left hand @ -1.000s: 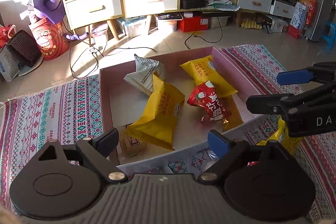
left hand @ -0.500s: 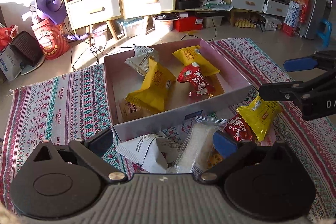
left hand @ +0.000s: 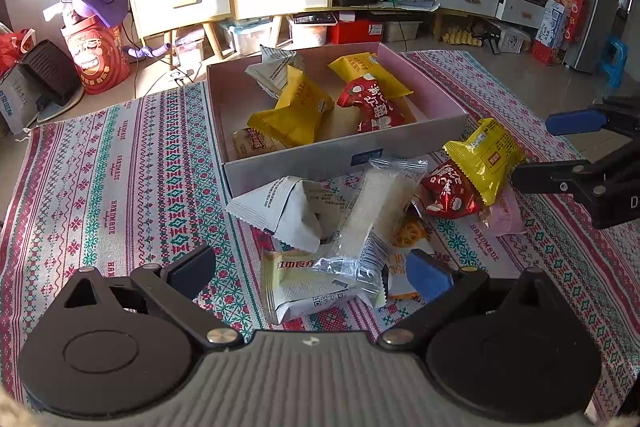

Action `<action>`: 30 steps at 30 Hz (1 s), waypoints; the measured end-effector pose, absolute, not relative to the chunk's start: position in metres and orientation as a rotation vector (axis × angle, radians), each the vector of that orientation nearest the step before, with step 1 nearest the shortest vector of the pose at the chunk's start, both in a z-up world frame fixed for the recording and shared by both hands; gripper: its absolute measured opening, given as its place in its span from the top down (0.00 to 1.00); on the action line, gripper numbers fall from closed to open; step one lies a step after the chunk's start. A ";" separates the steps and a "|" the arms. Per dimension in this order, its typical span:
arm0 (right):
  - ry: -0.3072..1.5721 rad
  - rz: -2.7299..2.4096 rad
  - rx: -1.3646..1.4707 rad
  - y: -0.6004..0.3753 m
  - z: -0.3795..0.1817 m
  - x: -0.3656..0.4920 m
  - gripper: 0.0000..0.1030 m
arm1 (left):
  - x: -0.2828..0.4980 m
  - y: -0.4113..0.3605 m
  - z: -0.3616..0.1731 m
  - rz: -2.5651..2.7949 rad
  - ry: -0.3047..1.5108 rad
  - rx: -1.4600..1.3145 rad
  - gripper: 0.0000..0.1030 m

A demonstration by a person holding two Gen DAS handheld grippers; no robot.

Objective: Organize snacks
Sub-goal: 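Move the left gripper to the clear bread packet while the right gripper reaches a yellow packet, then close the right gripper on the yellow packet while the left gripper grasps the clear bread packet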

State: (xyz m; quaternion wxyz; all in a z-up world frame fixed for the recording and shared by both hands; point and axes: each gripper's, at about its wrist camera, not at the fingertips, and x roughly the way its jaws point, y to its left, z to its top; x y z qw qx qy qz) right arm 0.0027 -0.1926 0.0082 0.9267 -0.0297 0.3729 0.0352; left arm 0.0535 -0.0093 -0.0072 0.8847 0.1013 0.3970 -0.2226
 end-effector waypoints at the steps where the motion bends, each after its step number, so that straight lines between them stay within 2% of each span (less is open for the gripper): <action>1: 0.768 0.073 -0.065 -0.192 0.006 0.000 0.09 | 0.050 -0.009 -0.009 -0.467 0.825 0.218 0.00; 17: 0.818 0.071 -0.092 -0.198 -0.016 -0.015 0.09 | 0.033 -0.029 -0.018 -0.587 0.754 0.287 0.01; 20: 0.811 0.071 -0.083 -0.202 -0.016 -0.010 0.09 | 0.039 -0.034 -0.020 -0.601 0.751 0.285 0.05; 24: 0.811 0.070 -0.079 -0.205 -0.017 -0.002 0.08 | 0.048 -0.042 -0.021 -0.609 0.759 0.287 0.17; 30: 0.810 0.056 -0.071 -0.208 -0.018 0.009 0.07 | 0.058 -0.051 -0.025 -0.615 0.776 0.296 0.24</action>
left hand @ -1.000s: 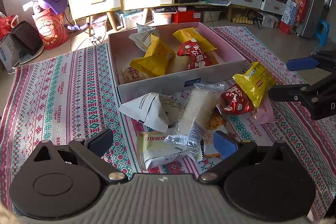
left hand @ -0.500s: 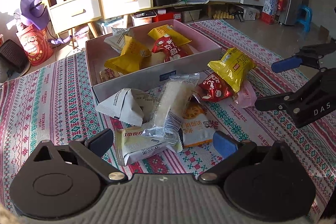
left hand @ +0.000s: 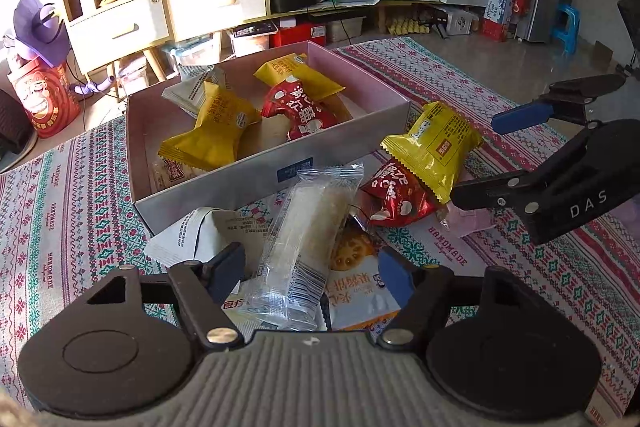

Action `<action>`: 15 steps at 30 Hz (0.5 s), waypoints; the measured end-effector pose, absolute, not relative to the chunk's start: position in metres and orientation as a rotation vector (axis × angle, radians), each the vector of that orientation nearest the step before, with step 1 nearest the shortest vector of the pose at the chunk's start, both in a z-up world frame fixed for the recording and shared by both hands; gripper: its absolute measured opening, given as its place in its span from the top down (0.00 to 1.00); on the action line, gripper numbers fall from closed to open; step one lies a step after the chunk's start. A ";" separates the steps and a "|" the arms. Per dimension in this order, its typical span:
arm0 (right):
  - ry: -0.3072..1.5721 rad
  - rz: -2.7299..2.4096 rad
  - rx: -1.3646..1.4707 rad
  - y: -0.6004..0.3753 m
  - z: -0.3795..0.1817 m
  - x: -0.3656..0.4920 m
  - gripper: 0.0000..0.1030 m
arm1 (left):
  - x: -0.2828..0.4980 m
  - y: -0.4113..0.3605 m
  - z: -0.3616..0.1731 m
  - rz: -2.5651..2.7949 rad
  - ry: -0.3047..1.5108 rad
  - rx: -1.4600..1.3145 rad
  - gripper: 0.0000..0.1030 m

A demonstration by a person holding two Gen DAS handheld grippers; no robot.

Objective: Organize snacks
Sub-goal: 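Close the right gripper on the yellow packet while the left gripper grasps the clear bread packet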

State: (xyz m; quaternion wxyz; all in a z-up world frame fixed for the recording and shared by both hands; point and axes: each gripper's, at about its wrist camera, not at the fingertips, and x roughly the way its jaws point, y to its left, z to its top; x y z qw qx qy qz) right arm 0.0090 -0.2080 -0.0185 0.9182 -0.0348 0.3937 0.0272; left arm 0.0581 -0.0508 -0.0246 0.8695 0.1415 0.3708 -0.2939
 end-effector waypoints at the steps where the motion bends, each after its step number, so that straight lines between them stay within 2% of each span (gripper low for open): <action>1: 0.808 0.053 -0.067 -0.209 -0.019 0.011 0.07 | 0.060 -0.051 -0.025 -0.614 0.782 0.295 0.25; 6: 0.823 0.049 -0.069 -0.209 -0.024 0.021 0.07 | 0.068 -0.054 -0.030 -0.599 0.811 0.292 0.33; 15: 0.851 0.037 -0.070 -0.208 -0.030 0.035 0.07 | 0.077 -0.060 -0.035 -0.583 0.848 0.274 0.35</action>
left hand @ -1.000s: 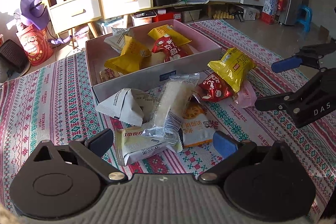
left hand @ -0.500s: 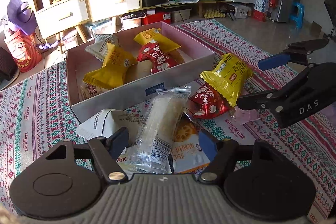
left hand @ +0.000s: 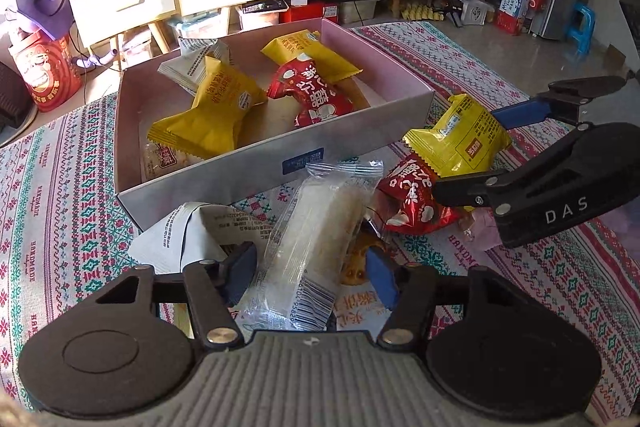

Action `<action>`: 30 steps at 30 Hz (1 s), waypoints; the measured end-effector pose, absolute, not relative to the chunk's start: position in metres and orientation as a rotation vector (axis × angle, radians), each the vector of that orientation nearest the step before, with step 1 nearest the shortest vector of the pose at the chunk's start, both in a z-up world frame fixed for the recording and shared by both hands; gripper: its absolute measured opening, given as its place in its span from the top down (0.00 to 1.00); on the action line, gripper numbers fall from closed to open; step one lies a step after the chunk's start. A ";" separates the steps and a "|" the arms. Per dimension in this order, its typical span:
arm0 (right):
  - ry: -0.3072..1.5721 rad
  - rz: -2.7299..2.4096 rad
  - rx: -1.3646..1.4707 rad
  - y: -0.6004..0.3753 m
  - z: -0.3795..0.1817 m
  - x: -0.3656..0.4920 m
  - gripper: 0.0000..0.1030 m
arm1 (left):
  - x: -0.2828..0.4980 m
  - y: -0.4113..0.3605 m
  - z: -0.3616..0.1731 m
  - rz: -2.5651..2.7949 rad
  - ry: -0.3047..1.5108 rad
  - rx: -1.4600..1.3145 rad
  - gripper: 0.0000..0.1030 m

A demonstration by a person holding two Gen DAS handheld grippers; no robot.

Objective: Organize snacks
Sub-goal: 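Close the right gripper on the yellow packet while the left gripper grasps the clear bread packet, then lift both held packets and carry them over the pink box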

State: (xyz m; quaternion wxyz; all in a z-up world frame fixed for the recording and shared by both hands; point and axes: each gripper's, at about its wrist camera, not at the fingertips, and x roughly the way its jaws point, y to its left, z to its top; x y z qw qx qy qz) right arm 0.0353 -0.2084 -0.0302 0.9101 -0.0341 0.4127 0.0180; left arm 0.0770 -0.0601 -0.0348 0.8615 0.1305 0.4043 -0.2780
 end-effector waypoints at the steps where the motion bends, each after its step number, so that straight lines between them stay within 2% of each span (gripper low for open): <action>1: 0.851 0.040 -0.067 -0.209 -0.031 0.036 0.06 | 0.077 -0.061 -0.035 -0.583 0.847 0.276 0.35; 7: 0.855 0.070 -0.051 -0.209 -0.033 0.035 0.08 | 0.078 -0.066 -0.035 -0.584 0.842 0.283 0.36; 11: 0.858 0.083 -0.041 -0.209 -0.033 0.036 0.15 | 0.080 -0.066 -0.035 -0.583 0.850 0.271 0.46; 16: 0.860 0.108 -0.025 -0.209 -0.031 0.036 0.26 | 0.079 -0.064 -0.034 -0.579 0.857 0.258 0.54; 30: 0.857 0.113 -0.058 -0.205 -0.028 0.033 0.32 | 0.073 -0.064 -0.027 -0.585 0.844 0.278 0.60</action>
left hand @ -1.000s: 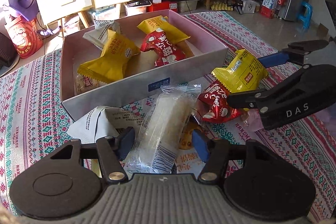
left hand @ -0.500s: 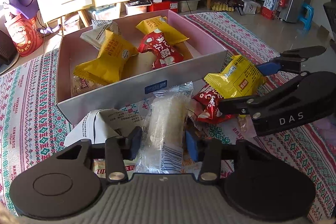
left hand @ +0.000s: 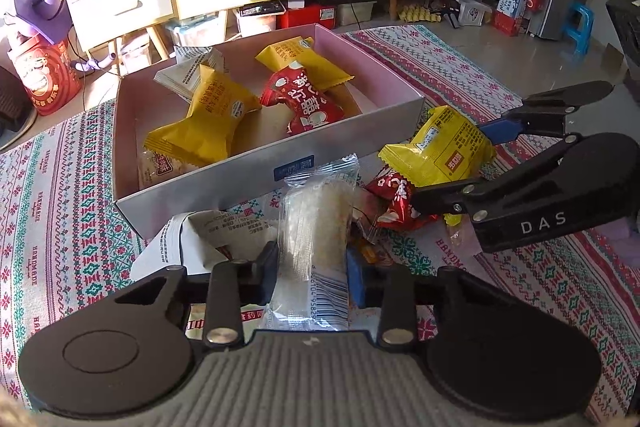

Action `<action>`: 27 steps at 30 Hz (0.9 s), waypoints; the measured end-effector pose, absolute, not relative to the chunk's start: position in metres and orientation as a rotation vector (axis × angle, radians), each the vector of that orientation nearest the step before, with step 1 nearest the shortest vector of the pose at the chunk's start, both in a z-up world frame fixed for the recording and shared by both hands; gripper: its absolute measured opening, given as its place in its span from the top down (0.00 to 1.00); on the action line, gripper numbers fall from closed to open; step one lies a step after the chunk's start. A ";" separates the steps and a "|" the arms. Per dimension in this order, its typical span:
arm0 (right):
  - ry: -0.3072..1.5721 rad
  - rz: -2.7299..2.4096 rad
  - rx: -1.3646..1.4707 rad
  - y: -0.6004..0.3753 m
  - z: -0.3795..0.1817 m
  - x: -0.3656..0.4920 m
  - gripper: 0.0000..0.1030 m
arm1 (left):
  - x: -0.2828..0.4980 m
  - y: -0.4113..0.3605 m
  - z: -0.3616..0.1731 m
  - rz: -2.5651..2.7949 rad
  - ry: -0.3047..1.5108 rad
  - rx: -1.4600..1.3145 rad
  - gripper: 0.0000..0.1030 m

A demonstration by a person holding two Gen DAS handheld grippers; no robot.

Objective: Organize snacks
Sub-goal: 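Lift both held packets and carry them over the pink box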

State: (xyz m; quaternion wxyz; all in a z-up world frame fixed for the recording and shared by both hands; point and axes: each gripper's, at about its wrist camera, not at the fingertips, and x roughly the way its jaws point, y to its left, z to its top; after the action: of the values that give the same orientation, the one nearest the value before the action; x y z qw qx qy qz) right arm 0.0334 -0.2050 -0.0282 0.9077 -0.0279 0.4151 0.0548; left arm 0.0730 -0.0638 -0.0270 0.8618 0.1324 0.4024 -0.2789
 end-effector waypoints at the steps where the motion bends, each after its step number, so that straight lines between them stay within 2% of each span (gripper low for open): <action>1: 0.855 0.115 -0.058 -0.205 -0.028 0.033 0.32 | 0.073 -0.063 -0.026 -0.585 0.841 0.278 0.60; 27: 0.794 0.098 -0.033 -0.206 -0.007 0.036 0.32 | 0.074 -0.055 0.005 -0.584 0.760 0.235 0.61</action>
State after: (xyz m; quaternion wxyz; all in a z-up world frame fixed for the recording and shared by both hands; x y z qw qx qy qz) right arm 0.0359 -0.2064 -0.0074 0.9208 -0.0160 0.3867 0.0475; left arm 0.0741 -0.0554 0.0049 0.8807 0.1128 0.3648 -0.2803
